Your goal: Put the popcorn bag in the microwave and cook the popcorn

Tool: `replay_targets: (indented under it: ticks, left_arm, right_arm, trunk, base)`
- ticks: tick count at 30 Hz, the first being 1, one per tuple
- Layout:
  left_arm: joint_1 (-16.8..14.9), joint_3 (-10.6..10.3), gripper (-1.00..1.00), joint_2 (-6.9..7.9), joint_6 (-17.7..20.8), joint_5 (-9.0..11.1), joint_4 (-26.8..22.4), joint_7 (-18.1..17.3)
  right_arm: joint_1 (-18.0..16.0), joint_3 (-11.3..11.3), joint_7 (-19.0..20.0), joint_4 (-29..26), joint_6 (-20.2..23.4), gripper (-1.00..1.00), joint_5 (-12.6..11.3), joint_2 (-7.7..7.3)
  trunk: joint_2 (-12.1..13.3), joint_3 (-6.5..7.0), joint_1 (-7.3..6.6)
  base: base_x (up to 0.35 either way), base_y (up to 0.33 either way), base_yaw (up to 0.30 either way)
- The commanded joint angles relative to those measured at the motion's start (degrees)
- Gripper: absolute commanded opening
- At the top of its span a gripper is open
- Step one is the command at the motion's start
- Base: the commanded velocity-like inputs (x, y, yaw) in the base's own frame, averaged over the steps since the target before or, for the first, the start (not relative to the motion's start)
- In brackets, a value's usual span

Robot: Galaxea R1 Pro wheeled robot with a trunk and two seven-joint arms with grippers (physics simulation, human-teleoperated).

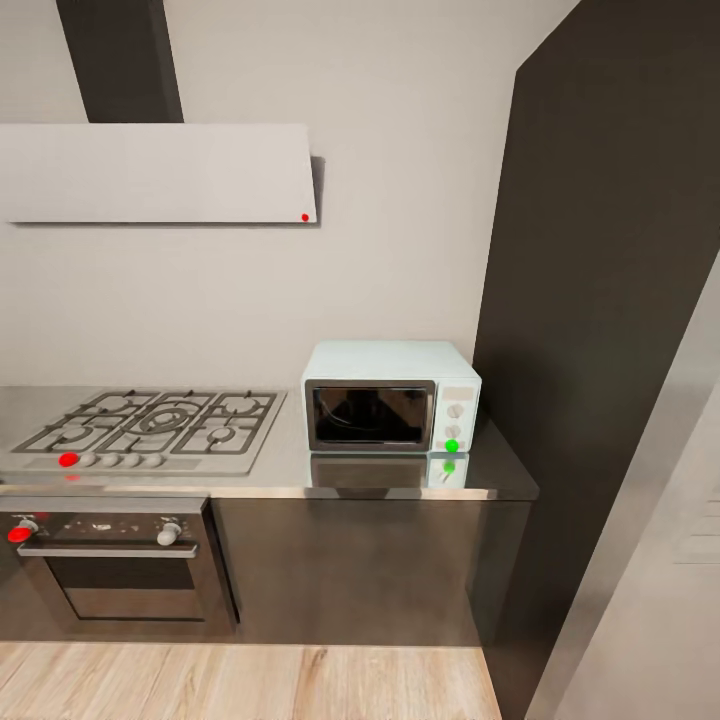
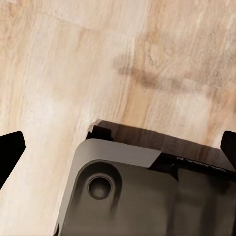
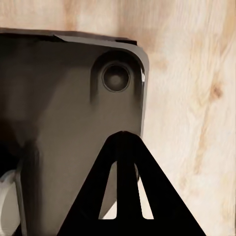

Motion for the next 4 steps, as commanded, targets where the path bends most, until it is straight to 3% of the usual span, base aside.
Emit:
replay_targets:
  ticks: [1, 4]
  left_arm:
    - [0.0, -0.5, 1.00, -0.02, -0.2, 0.6, 0.1, -0.2]
    - [0.0, -0.5, 1.00, 0.04, -0.2, 0.7, 0.2, -0.2]
  right_arm:
    - [0.0, -0.5, 0.2, 0.1, -0.3, -1.00, 0.7, 0.04]
    - [0.0, -0.5, 0.2, 0.1, -0.3, -1.00, 1.0, 0.09]
  trunk:
    - [-0.1, -0.06, 0.01]
    - [-0.1, -0.06, 0.01]
  base:
    - [0.000, 0.000, 0.000]
    - [0.000, 0.000, 0.000]
